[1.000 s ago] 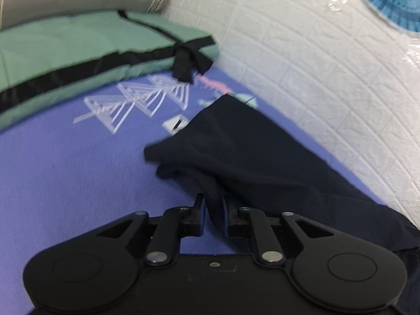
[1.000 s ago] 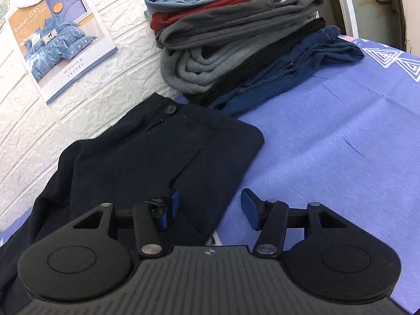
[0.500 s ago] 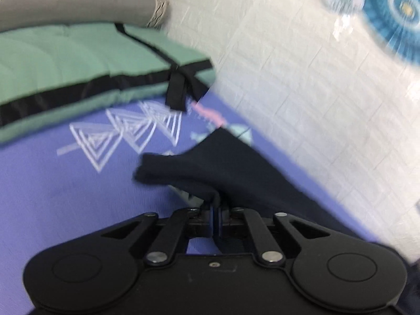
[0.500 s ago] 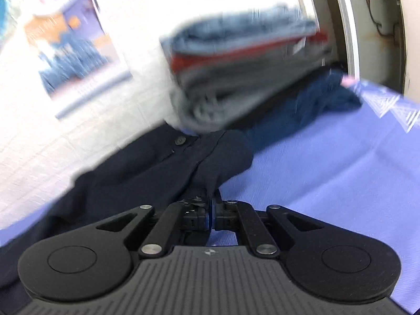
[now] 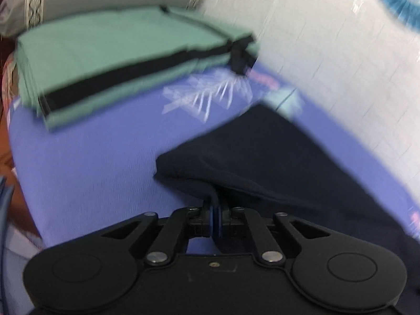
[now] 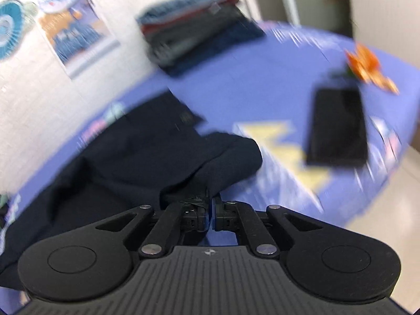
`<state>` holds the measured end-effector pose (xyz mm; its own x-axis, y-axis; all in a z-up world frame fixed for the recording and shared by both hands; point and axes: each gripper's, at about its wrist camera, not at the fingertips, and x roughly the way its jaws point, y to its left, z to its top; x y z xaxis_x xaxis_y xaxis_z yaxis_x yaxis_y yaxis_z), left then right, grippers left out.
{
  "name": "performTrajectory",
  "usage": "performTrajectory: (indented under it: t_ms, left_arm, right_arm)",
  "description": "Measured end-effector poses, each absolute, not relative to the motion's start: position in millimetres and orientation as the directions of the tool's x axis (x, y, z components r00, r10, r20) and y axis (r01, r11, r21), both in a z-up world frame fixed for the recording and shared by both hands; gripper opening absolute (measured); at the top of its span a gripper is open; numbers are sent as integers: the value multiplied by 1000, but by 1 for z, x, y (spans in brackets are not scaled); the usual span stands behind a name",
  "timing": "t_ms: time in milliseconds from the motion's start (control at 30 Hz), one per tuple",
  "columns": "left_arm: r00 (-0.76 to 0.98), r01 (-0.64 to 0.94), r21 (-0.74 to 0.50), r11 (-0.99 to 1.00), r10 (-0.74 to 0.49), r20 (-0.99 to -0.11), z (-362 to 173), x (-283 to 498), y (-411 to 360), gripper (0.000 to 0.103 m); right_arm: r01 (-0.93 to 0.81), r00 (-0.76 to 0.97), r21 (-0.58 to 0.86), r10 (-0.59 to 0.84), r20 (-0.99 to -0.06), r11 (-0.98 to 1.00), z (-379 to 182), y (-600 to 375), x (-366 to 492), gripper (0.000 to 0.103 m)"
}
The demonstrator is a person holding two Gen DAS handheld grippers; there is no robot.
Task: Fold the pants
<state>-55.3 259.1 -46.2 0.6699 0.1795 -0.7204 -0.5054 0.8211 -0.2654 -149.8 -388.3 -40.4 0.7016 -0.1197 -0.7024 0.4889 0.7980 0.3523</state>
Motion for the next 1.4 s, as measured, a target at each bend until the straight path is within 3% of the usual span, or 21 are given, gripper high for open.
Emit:
performTrajectory:
  t_ms: [67, 133, 167, 200, 233, 267, 300, 400, 600, 733, 867, 933, 1000, 1100, 1400]
  left_arm:
    - [662, -503, -221, 836, 208, -720, -55, -51, 254, 17]
    - [663, -494, -196, 847, 221, -715, -50, -49, 252, 28]
    - [663, -488, -195, 851, 216, -717, -48, -50, 253, 54]
    - [663, -487, -199, 850, 211, -718, -44, -53, 255, 90]
    - [666, -493, -205, 846, 216, -714, -39, -58, 257, 103]
    - [674, -501, -210, 840, 225, -704, -34, -64, 260, 103]
    - [684, -506, -220, 834, 233, -691, -26, -71, 262, 103]
    - [715, -493, -276, 825, 204, -668, -3, -87, 267, 103]
    - [783, -459, -295, 838, 224, -581, 34, -95, 263, 103]
    - [738, -488, -261, 833, 234, -634, 20, -67, 265, 103]
    - [706, -497, -312, 810, 169, -687, 2, -53, 270, 103]
    - [702, -498, -352, 793, 130, -700, 1, -54, 269, 98]
    - [710, -477, -384, 790, 90, -698, 4, -57, 263, 84]
    - [703, -450, -393, 802, 46, -710, 3, -55, 251, 82]
    - [641, -561, -333, 758, 144, -754, -17, -25, 253, 81]
  right_arm:
    - [482, 670, 294, -131, -731, 825, -49, -386, -143, 1]
    - [444, 666, 239, -141, -732, 863, -44, -380, -135, 13]
    - [431, 655, 195, -157, -739, 881, -38, -379, -131, 26]
    - [433, 644, 143, -194, -740, 890, -31, -380, -132, 37]
    - [444, 641, 85, -250, -726, 892, -22, -381, -133, 54]
    - [457, 647, 43, -299, -701, 888, -12, -383, -135, 76]
    - [475, 655, 15, -342, -674, 880, -2, -385, -136, 86]
    - [493, 704, -2, -401, -586, 870, 22, -391, -138, 87]
    - [359, 804, 139, -231, -547, 923, 31, -388, -96, 88]
    - [276, 822, 160, -146, -550, 948, 26, -371, -63, 88]
    - [229, 824, 166, -100, -558, 959, 27, -350, -52, 88]
    - [219, 818, 157, -94, -567, 963, 26, -346, -44, 88]
    - [214, 814, 149, -92, -574, 966, 24, -344, -42, 89]
    - [218, 807, 163, -83, -584, 962, 19, -346, -38, 89]
    - [231, 798, 197, -70, -599, 953, 7, -353, -31, 90]
